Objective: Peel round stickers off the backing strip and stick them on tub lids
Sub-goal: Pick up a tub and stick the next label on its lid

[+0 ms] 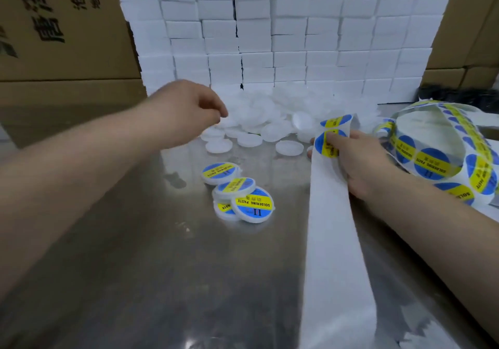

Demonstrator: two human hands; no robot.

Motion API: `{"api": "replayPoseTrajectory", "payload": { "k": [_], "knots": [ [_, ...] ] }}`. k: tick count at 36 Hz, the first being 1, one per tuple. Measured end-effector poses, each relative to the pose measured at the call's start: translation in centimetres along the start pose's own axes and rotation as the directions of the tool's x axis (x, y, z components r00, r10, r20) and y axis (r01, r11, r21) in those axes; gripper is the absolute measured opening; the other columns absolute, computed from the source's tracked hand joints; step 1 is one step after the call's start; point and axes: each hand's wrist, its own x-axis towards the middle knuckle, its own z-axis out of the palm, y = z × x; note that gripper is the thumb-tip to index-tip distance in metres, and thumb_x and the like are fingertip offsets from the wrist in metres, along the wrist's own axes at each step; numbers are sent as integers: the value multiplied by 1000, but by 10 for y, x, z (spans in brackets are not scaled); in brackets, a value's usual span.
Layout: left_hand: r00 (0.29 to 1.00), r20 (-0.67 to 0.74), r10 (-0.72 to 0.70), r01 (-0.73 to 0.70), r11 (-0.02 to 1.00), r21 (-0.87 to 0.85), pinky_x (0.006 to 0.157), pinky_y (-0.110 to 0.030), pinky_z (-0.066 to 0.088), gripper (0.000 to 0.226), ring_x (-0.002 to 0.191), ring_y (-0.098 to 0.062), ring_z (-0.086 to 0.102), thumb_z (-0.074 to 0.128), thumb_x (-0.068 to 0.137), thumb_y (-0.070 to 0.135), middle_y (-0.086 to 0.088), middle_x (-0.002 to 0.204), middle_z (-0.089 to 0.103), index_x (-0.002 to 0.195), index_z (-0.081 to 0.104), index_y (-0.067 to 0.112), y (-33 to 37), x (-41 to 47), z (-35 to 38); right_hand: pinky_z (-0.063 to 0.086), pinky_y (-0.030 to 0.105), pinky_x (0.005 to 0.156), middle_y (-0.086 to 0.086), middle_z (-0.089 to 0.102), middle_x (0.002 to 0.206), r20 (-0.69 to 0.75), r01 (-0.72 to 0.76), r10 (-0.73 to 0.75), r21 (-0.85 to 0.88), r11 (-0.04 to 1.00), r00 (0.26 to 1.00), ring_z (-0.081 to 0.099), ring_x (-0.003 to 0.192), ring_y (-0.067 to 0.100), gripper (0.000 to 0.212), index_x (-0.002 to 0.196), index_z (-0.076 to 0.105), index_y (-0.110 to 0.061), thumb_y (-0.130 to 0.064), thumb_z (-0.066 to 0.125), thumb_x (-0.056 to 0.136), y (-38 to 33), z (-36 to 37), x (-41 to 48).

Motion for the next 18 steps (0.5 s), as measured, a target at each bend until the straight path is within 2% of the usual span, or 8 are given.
{"api": "replayPoseTrajectory", "payload": {
  "k": [3,6,9,10,12,13,15,18],
  "knots": [
    [989,90,-121,86,943,322,58,-20,36,22,74,-11,52,52,89,23,4,112,61,106,66,26,-27,36,28,55,43,80,13,70,91,49,15,-14,-10,1000,999,69,85,29,21,85,63,-20,-5,48,90,2,1,-6],
    [953,213,-214,111,905,412,75,-22,37,28,95,-17,55,55,88,30,0,123,59,115,62,23,-60,55,53,51,20,57,18,64,96,80,-26,33,-81,996,996,69,71,22,24,104,61,-6,1,42,90,-4,4,-3],
    [941,222,-254,141,894,426,70,-25,43,13,79,-16,57,53,87,32,1,102,66,92,63,26,-75,60,66,35,18,36,26,51,129,163,-113,115,-21,993,980,53,116,30,40,131,44,4,6,37,92,-10,-1,-1],
    [951,203,-233,122,887,445,66,-26,42,11,78,-16,57,53,88,32,1,99,66,87,61,25,-77,62,68,34,20,37,27,54,126,188,-80,85,-31,996,978,54,116,30,42,132,43,3,9,37,91,-9,-2,0],
    [975,175,-139,37,873,486,65,-26,36,12,81,-17,52,53,89,31,0,101,61,81,59,24,-79,65,70,37,13,35,20,72,84,223,-12,28,-73,997,974,71,79,21,44,123,49,0,14,35,83,-12,2,-8],
    [981,167,-97,6,880,476,66,-26,35,12,83,-17,50,53,89,30,-1,101,58,80,58,23,-79,66,72,41,13,37,12,71,66,230,-28,31,-18,999,973,69,59,17,39,112,52,1,14,34,80,-14,4,-17],
    [991,114,-67,21,932,362,64,-26,36,13,81,-18,51,53,88,28,1,93,57,77,57,22,-75,66,73,46,18,41,5,70,60,255,-15,5,38,999,967,65,48,15,31,90,57,-3,14,35,77,-10,3,-24],
    [970,-64,-235,223,962,-155,51,-19,36,19,61,-16,45,56,83,23,2,68,52,64,52,20,-50,60,68,47,20,43,6,70,63,224,-12,-10,97,995,974,64,48,15,30,73,58,-9,17,43,77,-7,7,-21]
  ]
}}
